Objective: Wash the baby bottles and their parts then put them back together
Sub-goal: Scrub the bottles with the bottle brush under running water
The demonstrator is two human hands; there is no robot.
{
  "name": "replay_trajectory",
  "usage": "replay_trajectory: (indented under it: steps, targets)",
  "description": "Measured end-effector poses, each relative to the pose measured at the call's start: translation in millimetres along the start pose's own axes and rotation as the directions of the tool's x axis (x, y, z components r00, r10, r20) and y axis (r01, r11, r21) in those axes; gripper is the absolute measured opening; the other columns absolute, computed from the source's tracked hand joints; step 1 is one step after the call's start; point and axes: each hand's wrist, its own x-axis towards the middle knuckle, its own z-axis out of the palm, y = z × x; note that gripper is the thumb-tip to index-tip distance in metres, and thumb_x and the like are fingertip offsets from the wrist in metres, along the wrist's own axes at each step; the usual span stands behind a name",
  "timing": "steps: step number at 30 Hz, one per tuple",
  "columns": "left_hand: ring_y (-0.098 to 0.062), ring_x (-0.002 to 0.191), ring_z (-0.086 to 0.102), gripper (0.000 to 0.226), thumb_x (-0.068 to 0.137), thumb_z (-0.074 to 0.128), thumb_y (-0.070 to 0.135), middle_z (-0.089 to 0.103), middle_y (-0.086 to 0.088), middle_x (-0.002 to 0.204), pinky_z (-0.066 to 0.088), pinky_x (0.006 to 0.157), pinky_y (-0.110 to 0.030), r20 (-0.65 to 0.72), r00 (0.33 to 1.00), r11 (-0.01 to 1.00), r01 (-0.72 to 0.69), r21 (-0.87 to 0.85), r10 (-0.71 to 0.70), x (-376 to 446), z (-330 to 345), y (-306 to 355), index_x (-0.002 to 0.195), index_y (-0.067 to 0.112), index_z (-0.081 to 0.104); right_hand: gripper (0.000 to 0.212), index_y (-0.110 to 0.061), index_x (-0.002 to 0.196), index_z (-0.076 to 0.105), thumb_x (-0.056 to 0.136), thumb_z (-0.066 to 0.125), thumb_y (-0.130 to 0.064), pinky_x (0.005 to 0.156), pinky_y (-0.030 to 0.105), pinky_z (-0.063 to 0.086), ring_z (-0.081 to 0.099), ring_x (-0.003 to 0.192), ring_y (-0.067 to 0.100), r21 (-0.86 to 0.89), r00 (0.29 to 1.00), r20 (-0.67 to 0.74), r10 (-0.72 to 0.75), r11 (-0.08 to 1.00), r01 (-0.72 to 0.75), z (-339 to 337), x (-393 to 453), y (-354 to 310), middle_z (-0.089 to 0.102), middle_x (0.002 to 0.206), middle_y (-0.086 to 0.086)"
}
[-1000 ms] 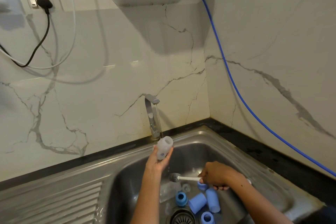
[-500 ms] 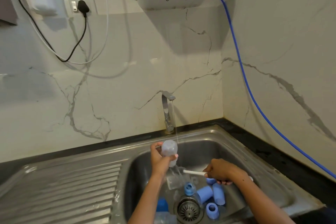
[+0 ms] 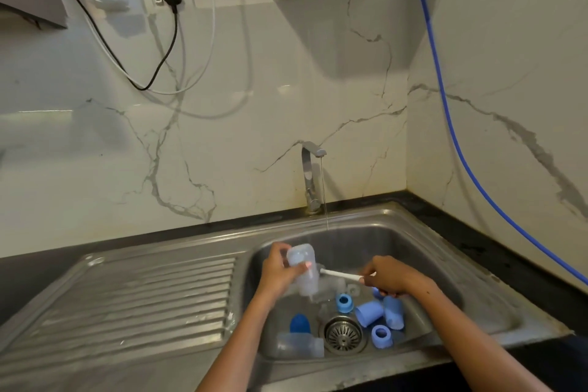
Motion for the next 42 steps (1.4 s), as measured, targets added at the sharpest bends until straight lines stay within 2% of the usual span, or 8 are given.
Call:
replay_trajectory:
  steps: [3,7,11,16,19,27,35,42]
  targets:
    - [-0.022,0.105,0.057,0.048,0.078,0.075,0.011,0.055,-0.006,0.117,0.055,0.082,-0.036,-0.002,0.999,0.997,-0.037,0.069,0.037,-7.6,-8.1,-0.8,0.115,0.016,0.044,0.028,-0.02,0.114,0.068,0.097,0.049,-0.032,0.066,0.027,0.05,0.06,0.067,0.013,-0.036,0.996,-0.077,-0.033,0.999,0.03,4.7,-4.6,-16.6,0.069,0.084,0.004]
    - [-0.024,0.103,0.06,0.052,0.076,0.078,0.01,0.057,-0.008,0.117,0.056,0.079,-0.038,-0.07,0.997,1.0,-0.021,-0.014,0.02,-15.9,-21.0,0.4,0.116,0.015,0.045,0.028,-0.018,0.112,0.069,0.097,0.049,-0.03,0.07,0.028,0.047,0.058,0.071,0.015,-0.072,0.994,-0.109,-0.017,0.997,0.009,8.8,-9.8,-33.3,0.068,0.09,0.006]
    - [-0.02,0.095,0.061,0.052,0.076,0.078,0.01,0.06,-0.009,0.112,0.052,0.067,-0.025,-0.15,0.989,0.995,-0.031,-0.094,0.017,-19.0,-40.6,7.5,0.116,0.016,0.046,0.029,-0.019,0.115,0.067,0.099,0.046,-0.031,0.076,0.033,0.051,0.066,0.085,0.022,-0.031,0.978,-0.208,0.001,1.0,-0.008,20.3,-11.1,-60.0,0.067,0.092,0.005]
    - [-0.026,0.095,0.061,0.052,0.073,0.079,0.005,0.061,-0.014,0.11,0.053,0.074,-0.033,-0.23,0.973,0.99,-0.056,-0.129,0.025,-17.9,-84.8,12.9,0.115,0.01,0.048,0.028,-0.02,0.118,0.064,0.099,0.045,-0.028,0.081,0.039,0.054,0.062,0.086,0.025,0.194,0.967,-0.251,0.049,0.981,0.001,49.9,-8.4,-110.1,0.061,0.09,0.006]
    - [-0.022,0.091,0.059,0.053,0.072,0.081,0.007,0.06,-0.011,0.108,0.05,0.065,-0.028,-0.294,0.955,0.991,-0.069,-0.114,0.033,-17.7,-123.6,8.7,0.112,0.015,0.047,0.026,-0.016,0.111,0.065,0.099,0.044,-0.026,0.08,0.039,0.054,0.065,0.092,0.029,0.275,0.959,-0.268,0.088,0.961,-0.012,64.3,-2.4,-139.2,0.063,0.092,0.008]
    - [-0.024,0.096,0.057,0.054,0.072,0.081,0.006,0.055,-0.007,0.114,0.049,0.078,-0.034,-0.473,0.881,0.999,-0.03,-0.015,0.02,-25.2,-259.0,-32.4,0.112,0.016,0.047,0.028,-0.004,0.115,0.058,0.099,0.039,-0.016,0.072,0.035,0.049,0.062,0.089,0.029,0.346,0.956,-0.253,0.148,0.937,-0.054,103.8,18.0,-216.0,0.064,0.106,0.015]
    - [-0.021,0.092,0.06,0.054,0.065,0.085,0.005,0.063,-0.011,0.115,0.041,0.058,-0.016,-0.587,0.809,0.999,0.046,0.011,-0.031,-19.8,-355.2,-87.1,0.106,0.017,0.051,0.03,-0.006,0.121,0.058,0.1,0.037,-0.014,0.076,0.032,0.041,0.059,0.103,0.034,0.33,0.941,-0.284,0.184,0.94,-0.084,136.1,29.1,-236.8,0.063,0.115,0.018]
    - [-0.028,0.104,0.06,0.055,0.068,0.083,0.003,0.06,-0.015,0.122,0.051,0.082,-0.034,-0.604,0.793,0.996,0.081,-0.02,-0.077,-9.3,-389.0,-130.2,0.113,0.012,0.051,0.029,-0.01,0.114,0.062,0.099,0.038,-0.012,0.075,0.033,0.041,0.058,0.098,0.035,0.217,0.947,-0.289,0.137,0.973,-0.075,140.7,29.8,-238.2,0.065,0.11,0.018]
